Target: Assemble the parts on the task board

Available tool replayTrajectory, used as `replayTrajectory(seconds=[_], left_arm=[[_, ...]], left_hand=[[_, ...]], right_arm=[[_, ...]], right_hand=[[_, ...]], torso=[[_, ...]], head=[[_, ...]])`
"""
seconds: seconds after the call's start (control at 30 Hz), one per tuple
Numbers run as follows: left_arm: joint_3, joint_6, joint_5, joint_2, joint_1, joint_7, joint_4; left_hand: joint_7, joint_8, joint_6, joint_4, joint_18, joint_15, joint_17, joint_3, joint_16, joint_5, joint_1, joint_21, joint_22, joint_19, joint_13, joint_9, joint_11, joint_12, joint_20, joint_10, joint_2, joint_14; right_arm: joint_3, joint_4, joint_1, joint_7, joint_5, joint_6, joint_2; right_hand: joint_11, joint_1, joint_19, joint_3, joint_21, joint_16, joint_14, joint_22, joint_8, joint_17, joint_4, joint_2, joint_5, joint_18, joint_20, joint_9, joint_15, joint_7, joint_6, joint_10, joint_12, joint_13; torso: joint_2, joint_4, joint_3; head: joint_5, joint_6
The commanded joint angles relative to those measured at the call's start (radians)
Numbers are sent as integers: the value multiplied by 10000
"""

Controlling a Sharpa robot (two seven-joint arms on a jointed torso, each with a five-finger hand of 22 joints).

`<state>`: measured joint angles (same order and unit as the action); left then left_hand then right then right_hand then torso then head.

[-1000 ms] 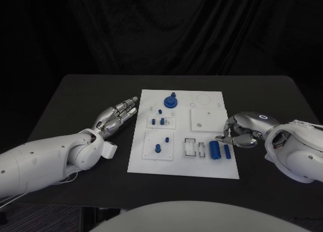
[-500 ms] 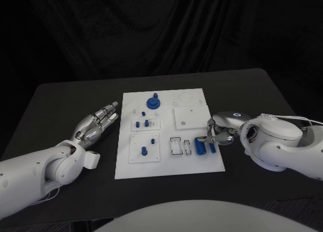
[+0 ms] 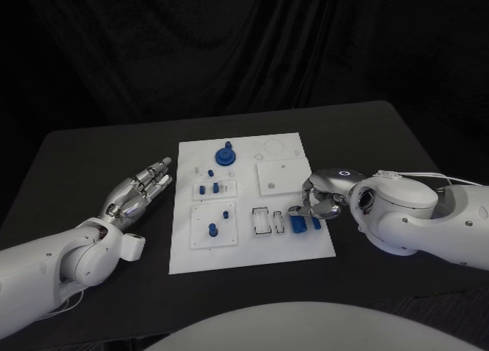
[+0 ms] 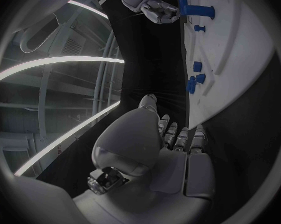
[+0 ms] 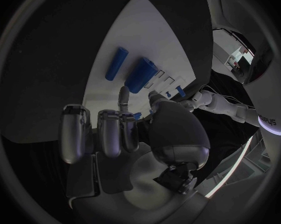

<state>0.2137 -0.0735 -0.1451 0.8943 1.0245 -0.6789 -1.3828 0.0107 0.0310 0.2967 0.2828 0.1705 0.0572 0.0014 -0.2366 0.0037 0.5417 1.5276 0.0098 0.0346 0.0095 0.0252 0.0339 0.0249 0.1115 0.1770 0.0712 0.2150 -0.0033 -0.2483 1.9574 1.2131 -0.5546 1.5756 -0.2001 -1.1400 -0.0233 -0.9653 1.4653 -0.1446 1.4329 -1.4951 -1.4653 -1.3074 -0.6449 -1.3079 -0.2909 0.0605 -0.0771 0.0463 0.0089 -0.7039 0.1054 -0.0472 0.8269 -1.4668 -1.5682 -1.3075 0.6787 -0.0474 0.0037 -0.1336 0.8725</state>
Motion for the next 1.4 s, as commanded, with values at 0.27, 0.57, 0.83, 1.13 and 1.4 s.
replayTrajectory(seconds=[0.27,0.57,0.83,1.13,1.4], left_arm=[[-7,226,-35,-6,-24,-1581,-7],[-7,277,-35,4,-25,-1536,4],[-7,369,-35,-17,-25,-1434,25],[-7,449,-35,-9,-26,-1357,37],[-7,491,-35,-15,-26,-1319,67]], left_hand=[[71,43,48,-1,88,97,-14,56,-37,42,110,7,-5,28,11,13,96,72,48,-12,16,33],[84,43,47,-6,87,116,-14,64,-37,48,122,7,-3,29,10,13,113,73,70,-16,17,33],[111,40,26,-22,87,153,-14,78,-37,51,148,9,-1,32,7,11,156,65,108,-30,13,33],[143,42,35,-38,88,189,-14,96,-37,57,174,12,6,36,6,12,194,69,147,-36,13,33],[163,42,28,-46,88,205,-14,105,-37,62,186,13,8,38,6,12,209,71,165,-38,14,33]], right_arm=[[1,-129,-144,-298,109,235,208],[1,-237,-309,-612,110,684,358],[1,-500,-513,-530,110,799,547],[2,-701,-646,53,110,89,749],[3,-706,-665,508,-379,-518,774]], right_hand=[[-77,315,633,126,40,-37,-709,-2183,-67,-500,-30,66,248,-117,-103,-123,72,83,53,-1040,-26,-2633],[-85,412,610,152,-18,-3,-690,-2161,-55,-400,-31,93,247,-101,-108,-146,76,89,52,-1040,-26,-2633],[-89,511,576,141,-90,80,-644,-2135,-4,-183,-20,136,204,-83,-107,-169,74,93,57,-1040,-26,-2633],[-87,-690,516,-335,-165,177,-611,-2106,279,34,341,40,-2222,-64,-115,-276,84,86,129,-1040,-26,-2633],[-167,-1645,516,-1139,-138,175,-616,-2113,480,41,967,25,-5583,-68,-159,-341,138,174,229,-1040,-26,-2633]], torso=[[4,-19,-8],[-1,-20,-13],[3,-16,-10],[-5,-13,-12],[1,-11,-7]], head=[[-23,2],[22,2],[58,2],[128,2],[167,2]])
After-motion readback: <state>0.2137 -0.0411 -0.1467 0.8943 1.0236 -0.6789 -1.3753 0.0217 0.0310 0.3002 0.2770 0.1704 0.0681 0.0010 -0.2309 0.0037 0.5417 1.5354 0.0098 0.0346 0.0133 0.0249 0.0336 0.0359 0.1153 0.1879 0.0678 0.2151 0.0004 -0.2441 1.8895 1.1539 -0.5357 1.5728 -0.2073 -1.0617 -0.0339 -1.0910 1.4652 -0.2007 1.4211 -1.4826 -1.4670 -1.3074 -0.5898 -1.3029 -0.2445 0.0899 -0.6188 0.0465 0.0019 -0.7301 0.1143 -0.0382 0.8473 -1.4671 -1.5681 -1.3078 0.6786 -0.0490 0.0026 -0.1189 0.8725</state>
